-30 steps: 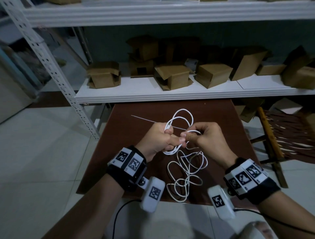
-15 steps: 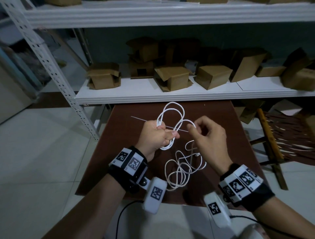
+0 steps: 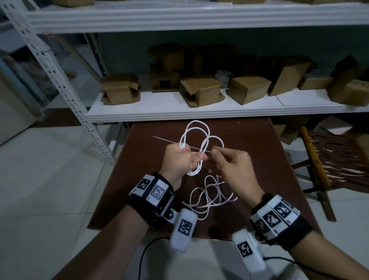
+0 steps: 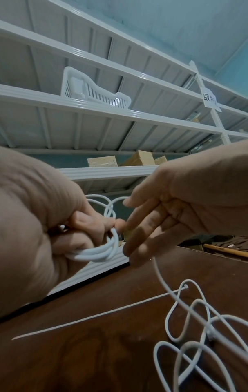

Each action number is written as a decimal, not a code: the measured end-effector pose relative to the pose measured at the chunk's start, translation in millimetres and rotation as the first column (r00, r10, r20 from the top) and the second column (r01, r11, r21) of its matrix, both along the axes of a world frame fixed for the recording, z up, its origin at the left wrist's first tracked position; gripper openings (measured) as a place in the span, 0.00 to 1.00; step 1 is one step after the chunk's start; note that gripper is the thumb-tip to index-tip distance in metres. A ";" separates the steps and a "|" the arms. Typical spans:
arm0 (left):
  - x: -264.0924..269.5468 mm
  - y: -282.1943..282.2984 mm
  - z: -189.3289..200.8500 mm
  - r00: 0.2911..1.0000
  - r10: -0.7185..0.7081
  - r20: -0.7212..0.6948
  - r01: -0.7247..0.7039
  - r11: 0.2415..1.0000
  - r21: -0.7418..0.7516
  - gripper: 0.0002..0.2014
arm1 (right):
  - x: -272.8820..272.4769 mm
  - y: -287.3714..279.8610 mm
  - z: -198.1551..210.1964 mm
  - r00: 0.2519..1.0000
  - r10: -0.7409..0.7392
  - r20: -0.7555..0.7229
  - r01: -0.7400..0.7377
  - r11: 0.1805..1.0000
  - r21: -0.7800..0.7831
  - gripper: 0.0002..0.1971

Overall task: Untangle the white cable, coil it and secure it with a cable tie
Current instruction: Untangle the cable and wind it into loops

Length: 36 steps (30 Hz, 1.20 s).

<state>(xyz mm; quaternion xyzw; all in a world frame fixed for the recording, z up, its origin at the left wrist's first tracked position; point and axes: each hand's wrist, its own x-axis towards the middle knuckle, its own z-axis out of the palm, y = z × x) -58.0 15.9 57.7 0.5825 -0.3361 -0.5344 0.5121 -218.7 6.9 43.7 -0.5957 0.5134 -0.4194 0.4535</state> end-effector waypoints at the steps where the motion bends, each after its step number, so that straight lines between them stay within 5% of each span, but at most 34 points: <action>1: -0.7 0.7 -0.3 1.000 -0.025 0.006 0.025 1.000 0.002 0.28 | 1.0 -1.4 -0.5 0.997 -0.008 0.076 0.004 0.999 0.053 0.14; 5: -0.9 2.0 -2.6 0.986 -0.155 0.053 0.154 0.988 0.017 0.29 | -2.7 -8.0 12.7 0.915 -0.138 0.379 0.056 0.974 0.219 0.20; 13: 5.5 4.4 -3.7 0.942 -0.325 0.089 0.317 0.944 0.092 0.30 | -16.8 -29.0 2.4 0.706 -0.438 0.556 0.301 0.897 0.325 0.08; 15: 7.0 5.7 -3.5 0.936 -0.336 0.102 0.326 0.939 0.106 0.30 | -21.3 -33.5 5.7 0.742 -0.415 0.527 0.319 0.909 0.267 0.15; 18: 9.0 7.0 -1.6 0.929 -0.351 0.114 0.338 0.933 0.122 0.30 | -28.3 -35.9 8.2 0.909 -0.276 0.313 0.277 0.960 0.042 0.20; 20: 10.5 7.2 -0.5 0.921 -0.372 0.120 0.355 0.925 0.138 0.30 | -30.9 -36.3 8.5 0.957 -0.213 0.195 0.225 0.974 -0.039 0.22; 27: 11.8 11.1 3.3 0.876 -0.463 0.136 0.436 0.879 0.192 0.30 | -30.9 -41.2 -1.9 0.993 -0.115 0.009 0.115 0.989 -0.091 0.26; 36: 9.2 10.9 5.9 0.843 -0.522 0.129 0.493 0.846 0.202 0.30 | -20.0 -33.2 1.3 0.999 0.049 0.011 -0.049 0.997 0.062 0.29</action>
